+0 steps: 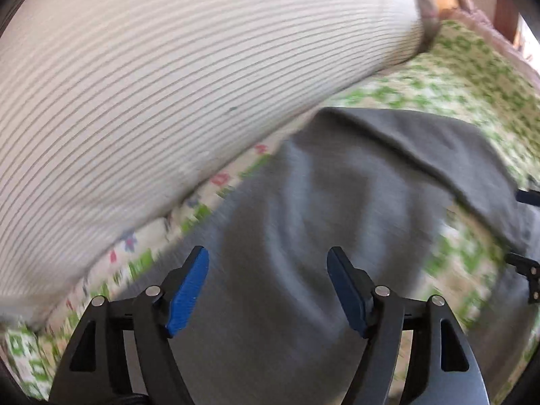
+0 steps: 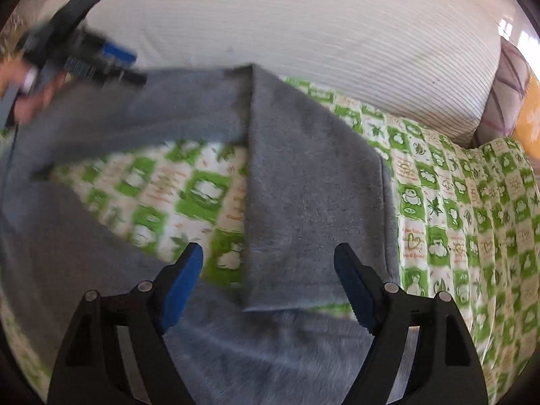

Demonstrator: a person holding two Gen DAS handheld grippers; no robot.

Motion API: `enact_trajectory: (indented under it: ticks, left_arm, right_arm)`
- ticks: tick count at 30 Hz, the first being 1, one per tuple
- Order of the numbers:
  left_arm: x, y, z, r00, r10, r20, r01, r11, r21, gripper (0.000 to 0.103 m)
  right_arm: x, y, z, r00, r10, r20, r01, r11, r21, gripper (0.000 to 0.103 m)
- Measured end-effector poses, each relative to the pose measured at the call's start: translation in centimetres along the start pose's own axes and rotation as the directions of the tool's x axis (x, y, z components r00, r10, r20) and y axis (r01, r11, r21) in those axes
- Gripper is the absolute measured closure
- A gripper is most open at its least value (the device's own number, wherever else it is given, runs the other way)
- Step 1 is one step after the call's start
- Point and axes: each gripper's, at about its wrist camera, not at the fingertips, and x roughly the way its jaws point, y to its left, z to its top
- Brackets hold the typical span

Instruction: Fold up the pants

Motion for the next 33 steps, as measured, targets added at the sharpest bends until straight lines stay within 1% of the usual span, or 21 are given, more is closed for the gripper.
enact_trajectory:
  ticks: [2,3,4,5,6,7,8,9,10,11,12,14,16,20,22,24,26,31,32,33]
  left_arm:
    - [2.0,1.1,1.0,0.998,0.051,-0.029,-0.051,0.999,0.015,0.026]
    - [2.8,1.3,1.3,0.997,0.059,-0.044,-0.058,0.998,0.022,0.026]
    - [3.6,1.6,1.5,0.996,0.062,-0.06,-0.061,0.998,0.027,0.026]
    - [4.6,2.0,1.7,0.995,0.065,-0.076,-0.063,0.998,0.031,0.025]
    - [5.2,2.2,1.7,0.995,0.056,-0.084,-0.054,0.998,0.03,0.024]
    - [5.6,2.4,1.7,0.995,0.041,-0.087,-0.038,0.999,0.028,0.024]
    - [5.8,2.5,1.6,0.996,0.02,-0.082,-0.018,1.0,0.021,0.025]
    - [5.8,2.6,1.7,0.997,-0.001,-0.077,0.002,1.0,0.016,0.03]
    - [5.8,2.7,1.6,0.997,-0.037,-0.075,0.038,0.999,0.01,0.051]
    - [5.5,2.6,1.3,0.991,-0.108,-0.079,0.108,0.994,-0.002,0.075]
    - [5.1,2.3,1.1,0.99,-0.121,-0.076,0.122,0.993,0.001,0.082]
    - [4.1,1.2,0.3,0.993,-0.098,-0.072,0.102,0.994,0.045,0.094]
    - [2.9,0.3,-0.6,0.993,-0.092,-0.069,0.097,0.992,0.077,0.097]
    - [-0.7,-1.6,-2.7,0.99,-0.134,-0.039,0.138,0.983,0.124,0.098]
    - [-2.8,-2.9,-4.3,0.989,-0.145,-0.022,0.147,0.978,0.15,0.098]
    - [-4.1,-3.2,-4.7,0.987,-0.162,-0.009,0.162,0.974,0.156,0.098]
    - [-5.6,-3.3,-6.1,0.984,-0.176,0.01,0.172,0.972,0.162,0.098]
    - [-10.3,-4.5,-11.0,0.974,-0.223,0.05,0.213,0.964,0.158,0.099]
    - [-11.5,-5.0,-12.5,0.971,-0.231,0.057,0.22,0.963,0.157,0.1]
    - [-12.0,-5.3,-12.9,0.971,-0.233,0.059,0.221,0.963,0.154,0.1]
  right_arm:
    - [1.2,-0.8,-0.2,1.0,-0.018,-0.025,0.018,1.0,0.01,0.023]
    - [1.7,-1.4,-0.3,0.999,-0.002,-0.037,0.003,0.999,0.033,0.026]
    - [2.1,-2.2,-0.3,0.999,0.017,-0.046,-0.014,0.998,0.058,0.038]
    - [2.3,-2.8,-0.3,0.998,0.032,-0.047,-0.028,0.996,0.081,0.043]
    - [2.2,-3.6,-0.3,0.998,0.046,-0.034,-0.042,0.993,0.111,0.059]
    - [2.0,-4.2,-0.3,0.998,0.052,-0.026,-0.048,0.99,0.134,0.083]
    - [1.7,-5.0,-0.3,0.998,0.057,-0.018,-0.053,0.986,0.159,0.087]
    - [1.3,-5.9,-0.3,0.997,0.076,0.002,-0.075,0.979,0.191,0.088]
    - [0.8,-6.7,-0.4,0.994,0.103,0.023,-0.106,0.97,0.218,0.089]
    - [0.5,-7.4,-0.3,0.992,0.117,0.037,-0.122,0.964,0.235,0.089]
    - [0.0,-8.0,-0.2,0.993,0.108,0.048,-0.116,0.963,0.241,0.089]
    - [-0.6,-8.7,0.1,0.994,0.089,0.061,-0.101,0.965,0.243,0.089]
    - [-1.2,-9.4,0.4,0.995,0.067,0.07,-0.082,0.966,0.247,0.089]
    - [-2.0,-10.8,0.7,0.996,0.047,0.082,-0.067,0.961,0.27,0.089]
    - [-2.5,-11.1,0.6,0.996,0.036,0.083,-0.057,0.961,0.271,0.089]
    - [-3.1,-11.4,0.5,0.996,0.037,0.085,-0.059,0.96,0.274,0.089]
    - [-3.5,-11.7,0.4,0.996,0.032,0.082,-0.053,0.961,0.272,0.089]
    - [-4.7,-12.5,-0.2,0.993,0.061,0.103,-0.086,0.964,0.25,0.089]
    - [-4.9,-12.6,-0.3,0.991,0.069,0.112,-0.094,0.966,0.24,0.089]
    - [-5.2,-12.7,-0.6,0.99,0.073,0.121,-0.099,0.969,0.228,0.089]
